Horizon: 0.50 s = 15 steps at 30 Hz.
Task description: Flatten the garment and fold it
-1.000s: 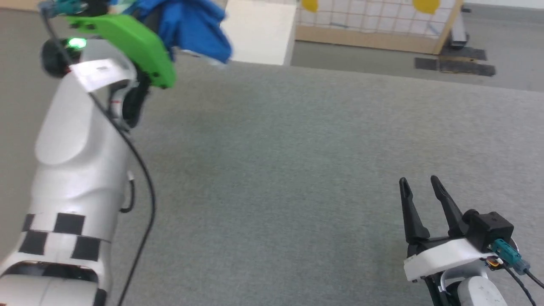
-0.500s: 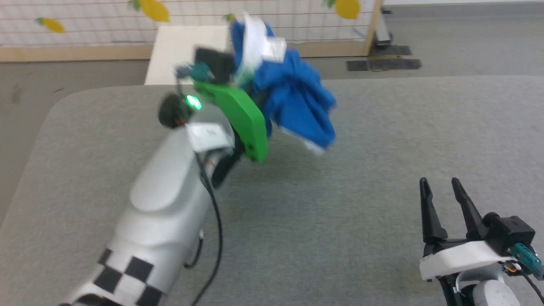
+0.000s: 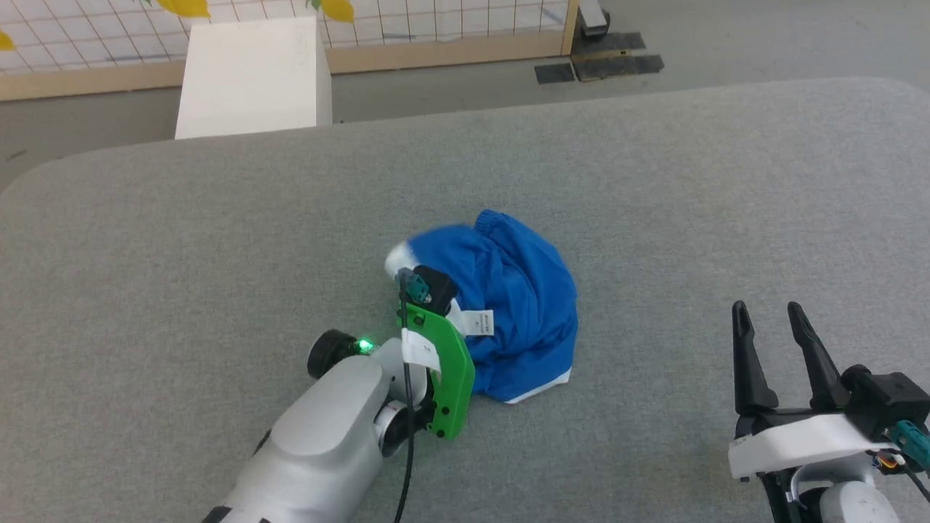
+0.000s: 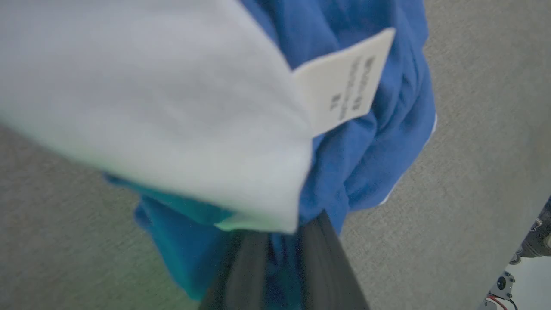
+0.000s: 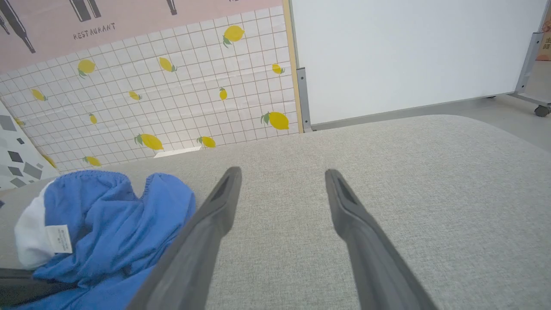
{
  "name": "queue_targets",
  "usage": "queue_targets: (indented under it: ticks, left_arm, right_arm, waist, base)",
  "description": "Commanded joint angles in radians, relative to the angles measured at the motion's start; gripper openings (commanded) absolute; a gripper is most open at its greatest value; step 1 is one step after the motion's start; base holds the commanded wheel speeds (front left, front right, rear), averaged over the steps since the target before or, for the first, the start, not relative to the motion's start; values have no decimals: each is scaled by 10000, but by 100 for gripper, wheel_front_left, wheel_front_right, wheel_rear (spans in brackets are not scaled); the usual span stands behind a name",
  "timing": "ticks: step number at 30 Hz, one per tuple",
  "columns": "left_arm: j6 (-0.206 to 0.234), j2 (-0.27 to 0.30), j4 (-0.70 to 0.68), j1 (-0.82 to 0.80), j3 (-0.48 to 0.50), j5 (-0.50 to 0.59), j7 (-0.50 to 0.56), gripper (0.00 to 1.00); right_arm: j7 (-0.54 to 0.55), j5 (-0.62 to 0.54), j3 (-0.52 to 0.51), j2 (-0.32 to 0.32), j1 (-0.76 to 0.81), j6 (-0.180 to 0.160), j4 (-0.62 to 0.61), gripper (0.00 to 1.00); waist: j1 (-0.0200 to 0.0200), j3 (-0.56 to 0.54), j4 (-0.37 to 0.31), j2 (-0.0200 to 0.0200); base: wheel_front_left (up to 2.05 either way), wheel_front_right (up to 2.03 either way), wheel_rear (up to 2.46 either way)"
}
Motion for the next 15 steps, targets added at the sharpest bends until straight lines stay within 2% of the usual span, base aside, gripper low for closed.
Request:
queue_targets:
  ticks: [1,2,3,10,15]
  left_arm:
    - [-38,105,91,195,-89,-228,174,0]
    - [-38,141,105,197,-99,-320,195,0]
    - [-38,153,83,193,-40,-474,155,100]
    - [-38,168,-617,-34,830,-1670,-267,100]
    - [-10,440,-1517,-92,1657,-2463,-550,100]
  right_arm:
    - [-58,68,6,9,62,-15,-40,100]
    - [-58,81,11,9,62,-15,-32,100]
    - [-58,94,19,9,68,-15,-19,100]
    - [-58,170,-11,9,133,-15,71,100]
    - [-58,193,-43,9,225,-15,154,100]
  waist:
    - [0,64,62,-1]
    - [0,58,100,-1]
    - [0,39,160,-1]
    - [0,-291,691,-1]
    - [0,-711,1167,-1]
  base:
    - [0,0,0]
    - [0,0,0]
    - [0,0,0]
    - [0,0,0]
    - [0,0,0]
